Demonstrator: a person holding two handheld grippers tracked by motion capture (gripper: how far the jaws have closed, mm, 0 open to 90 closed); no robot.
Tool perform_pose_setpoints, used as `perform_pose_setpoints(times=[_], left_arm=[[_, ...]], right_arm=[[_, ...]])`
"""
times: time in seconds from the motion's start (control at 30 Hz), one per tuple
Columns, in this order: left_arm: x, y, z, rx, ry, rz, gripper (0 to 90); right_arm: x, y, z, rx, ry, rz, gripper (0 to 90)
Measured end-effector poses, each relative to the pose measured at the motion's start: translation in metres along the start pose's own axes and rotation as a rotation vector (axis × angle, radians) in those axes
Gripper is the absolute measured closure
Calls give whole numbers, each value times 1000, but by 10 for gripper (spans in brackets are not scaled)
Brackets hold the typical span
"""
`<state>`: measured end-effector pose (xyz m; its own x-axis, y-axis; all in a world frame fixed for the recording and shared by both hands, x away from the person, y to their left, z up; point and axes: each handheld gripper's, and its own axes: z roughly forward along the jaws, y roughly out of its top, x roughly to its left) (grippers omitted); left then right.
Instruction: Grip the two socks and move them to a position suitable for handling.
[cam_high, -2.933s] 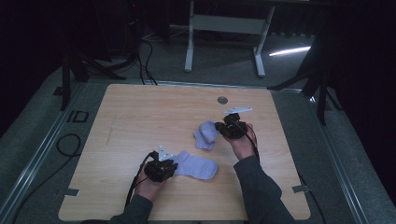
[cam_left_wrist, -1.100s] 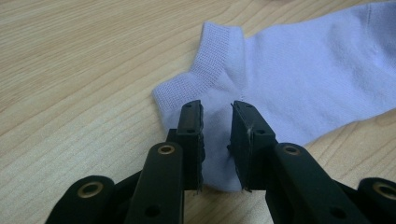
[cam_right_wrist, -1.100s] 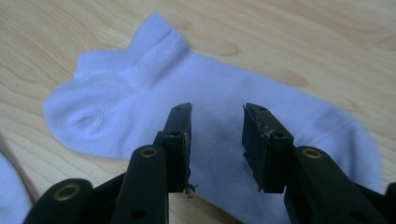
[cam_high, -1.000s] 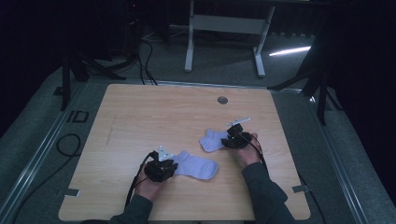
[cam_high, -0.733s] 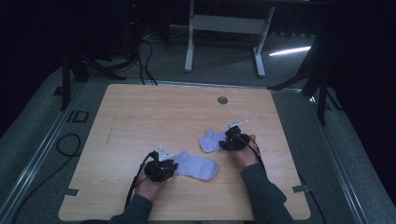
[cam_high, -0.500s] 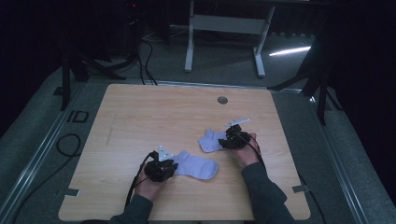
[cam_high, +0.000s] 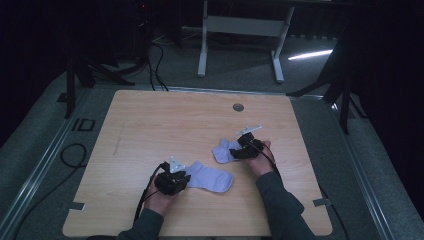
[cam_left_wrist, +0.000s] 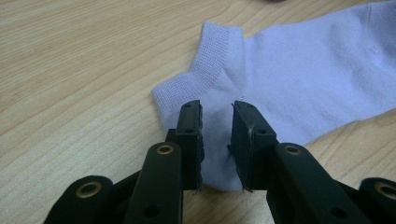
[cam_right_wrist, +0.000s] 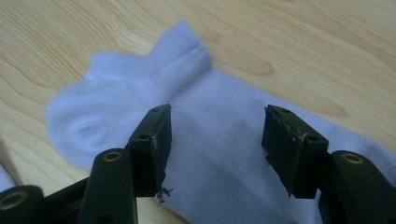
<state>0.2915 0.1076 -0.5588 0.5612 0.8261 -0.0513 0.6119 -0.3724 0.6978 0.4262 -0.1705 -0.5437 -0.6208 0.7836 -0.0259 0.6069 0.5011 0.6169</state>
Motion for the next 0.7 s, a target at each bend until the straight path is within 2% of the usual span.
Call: perform_pose_setpoints(times=[0.13, 0.23, 0.5, 0.7], left_arm=[[0, 0, 0, 0, -1, 0, 726], [0, 0, 0, 1, -1, 0, 724], [-1, 0, 0, -1, 1, -1, 723], [-2, -1, -1, 1, 7, 0, 718]], right_arm=[[5, 3, 1, -5, 13, -16, 425], [7, 2, 5, 32, 7, -24, 450], [8, 1, 5, 28, 16, 1, 511], [12, 1, 4, 27, 21, -8, 615]])
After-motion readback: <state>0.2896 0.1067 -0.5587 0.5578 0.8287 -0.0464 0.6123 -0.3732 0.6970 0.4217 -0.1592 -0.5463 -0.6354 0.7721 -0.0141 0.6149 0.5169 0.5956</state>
